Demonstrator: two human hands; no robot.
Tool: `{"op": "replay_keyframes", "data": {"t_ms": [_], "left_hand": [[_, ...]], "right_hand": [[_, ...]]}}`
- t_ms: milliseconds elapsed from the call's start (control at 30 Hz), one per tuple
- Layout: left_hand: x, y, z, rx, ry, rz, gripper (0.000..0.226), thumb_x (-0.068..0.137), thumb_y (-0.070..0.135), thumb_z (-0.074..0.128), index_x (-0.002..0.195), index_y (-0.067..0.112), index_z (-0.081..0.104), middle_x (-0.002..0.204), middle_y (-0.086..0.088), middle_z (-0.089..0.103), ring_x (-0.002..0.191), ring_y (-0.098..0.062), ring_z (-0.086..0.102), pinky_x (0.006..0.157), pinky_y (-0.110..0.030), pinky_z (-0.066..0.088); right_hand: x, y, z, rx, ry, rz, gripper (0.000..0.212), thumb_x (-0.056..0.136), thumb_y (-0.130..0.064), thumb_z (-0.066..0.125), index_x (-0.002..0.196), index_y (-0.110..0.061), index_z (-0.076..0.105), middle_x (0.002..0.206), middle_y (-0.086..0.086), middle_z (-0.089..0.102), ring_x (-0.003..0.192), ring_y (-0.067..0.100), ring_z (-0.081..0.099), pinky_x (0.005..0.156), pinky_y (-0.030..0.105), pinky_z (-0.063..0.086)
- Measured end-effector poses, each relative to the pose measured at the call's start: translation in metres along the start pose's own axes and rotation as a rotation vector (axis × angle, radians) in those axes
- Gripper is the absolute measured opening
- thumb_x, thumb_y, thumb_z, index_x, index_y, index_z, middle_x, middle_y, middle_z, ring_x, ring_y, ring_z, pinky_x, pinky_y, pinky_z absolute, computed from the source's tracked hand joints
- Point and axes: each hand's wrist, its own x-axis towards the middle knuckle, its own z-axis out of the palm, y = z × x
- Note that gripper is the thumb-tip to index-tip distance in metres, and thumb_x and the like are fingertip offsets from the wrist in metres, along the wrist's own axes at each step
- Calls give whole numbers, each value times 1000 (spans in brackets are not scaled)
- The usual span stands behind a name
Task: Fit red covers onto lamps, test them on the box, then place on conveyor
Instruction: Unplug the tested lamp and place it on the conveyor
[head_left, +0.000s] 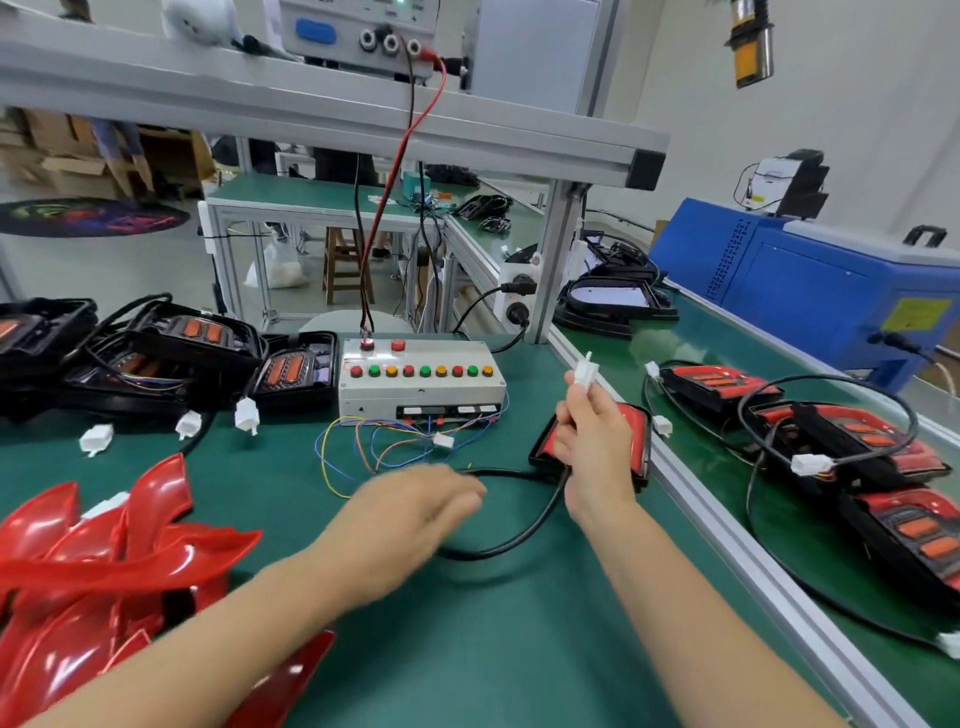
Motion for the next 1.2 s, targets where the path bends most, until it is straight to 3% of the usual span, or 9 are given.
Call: {"op": "replay_keyframes", "data": {"t_ms": [67, 200, 367, 467, 533, 700, 867, 1000, 1200], "left_hand": [[9, -19, -6, -44, 149, -127, 27, 99, 21, 47, 118, 18, 65, 114, 6, 65, 109, -13, 56, 98, -28, 40], [31, -41, -6, 4, 201, -314, 27, 94, 9, 50, 116, 13, 64, 109, -1, 65, 104, -21, 58, 92, -33, 44], [58, -43, 14, 36, 138, -514, 21, 89, 31, 58, 102, 16, 65, 99, 0, 67, 93, -20, 59, 78, -30, 47], [69, -45, 23, 79, 140, -596, 28, 85, 38, 61, 102, 16, 61, 103, -1, 64, 94, -22, 59, 74, -30, 45], [74, -50, 25, 119, 178, -564, 38, 85, 37, 62, 116, 17, 54, 115, -2, 56, 102, -23, 56, 76, -32, 43], [83, -58, 25, 181, 135, -526, 48, 88, 37, 59, 131, 20, 48, 125, -6, 47, 107, -25, 55, 77, -34, 46], [83, -62, 24, 232, 132, -473, 25, 89, 23, 60, 114, 24, 66, 113, -3, 50, 106, -21, 51, 72, -32, 46], [76, -63, 21, 133, 221, -424, 11, 88, 24, 62, 98, 24, 67, 109, 5, 57, 99, -17, 53, 68, -29, 39], [67, -53, 2, -89, 339, -330, 14, 85, 14, 66, 95, 22, 72, 85, 8, 71, 84, -14, 64, 70, -25, 45]], "right_hand": [[-2, 6, -6, -119, 7, -116, 22, 101, -23, 49, 89, -7, 58, 63, -5, 37, 48, 7, 24, 42, 16, 22], [-10, 15, -7, -352, -62, -293, 24, 101, -22, 48, 78, -18, 53, 59, -13, 36, 54, 7, 28, 52, 21, 25], [-18, 24, -1, -523, -116, -382, 30, 103, -21, 42, 73, -17, 45, 57, -17, 44, 55, 3, 34, 54, 18, 28], [-23, 33, 3, -533, -131, -384, 16, 103, -25, 42, 93, -18, 53, 63, -13, 50, 60, 3, 44, 61, 20, 35], [-24, 39, 3, -534, -153, -363, 9, 102, -24, 46, 105, -20, 52, 67, -10, 54, 65, 2, 49, 67, 20, 38], [-19, 44, 2, -543, -210, -300, 6, 100, -22, 50, 100, -17, 54, 66, -9, 56, 65, 0, 51, 67, 17, 39], [-19, 47, -2, -553, -238, -274, 4, 98, -22, 54, 98, -20, 58, 67, -9, 59, 64, -3, 53, 64, 13, 40], [-18, 48, -3, -543, -268, -229, 6, 96, -23, 56, 98, -22, 62, 69, -8, 58, 66, 0, 52, 64, 14, 40], [-16, 46, -4, -577, -327, -166, 12, 95, -23, 60, 89, -20, 70, 63, -9, 60, 60, -1, 49, 60, 13, 38]]}}
